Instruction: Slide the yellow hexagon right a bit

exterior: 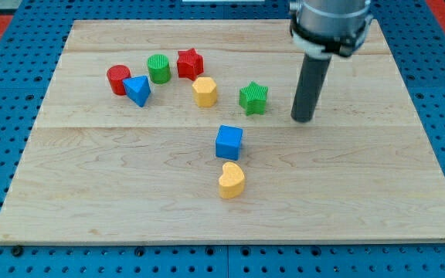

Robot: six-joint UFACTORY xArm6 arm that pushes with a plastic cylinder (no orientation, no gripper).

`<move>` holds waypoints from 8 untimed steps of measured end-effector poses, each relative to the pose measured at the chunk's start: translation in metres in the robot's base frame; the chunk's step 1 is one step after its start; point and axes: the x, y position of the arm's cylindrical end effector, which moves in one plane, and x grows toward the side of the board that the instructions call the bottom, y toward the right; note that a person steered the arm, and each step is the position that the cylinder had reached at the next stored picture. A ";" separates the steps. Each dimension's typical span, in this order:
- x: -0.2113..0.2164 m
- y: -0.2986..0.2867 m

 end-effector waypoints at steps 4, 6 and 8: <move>-0.035 -0.056; -0.046 -0.119; -0.020 -0.093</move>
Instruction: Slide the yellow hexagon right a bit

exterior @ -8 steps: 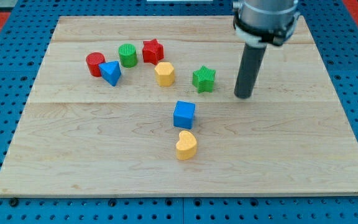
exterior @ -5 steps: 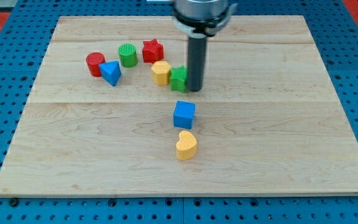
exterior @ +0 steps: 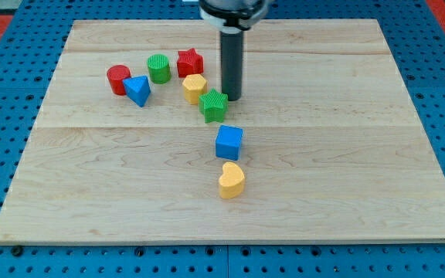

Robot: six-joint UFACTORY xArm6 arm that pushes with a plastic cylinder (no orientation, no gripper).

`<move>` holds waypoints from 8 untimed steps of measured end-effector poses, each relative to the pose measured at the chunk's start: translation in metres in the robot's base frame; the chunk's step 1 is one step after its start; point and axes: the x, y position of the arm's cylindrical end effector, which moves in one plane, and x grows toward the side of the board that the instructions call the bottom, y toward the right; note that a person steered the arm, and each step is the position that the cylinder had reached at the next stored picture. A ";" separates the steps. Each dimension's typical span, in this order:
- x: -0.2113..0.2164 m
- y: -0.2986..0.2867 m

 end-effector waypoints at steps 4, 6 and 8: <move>0.094 0.031; 0.074 -0.015; 0.059 -0.108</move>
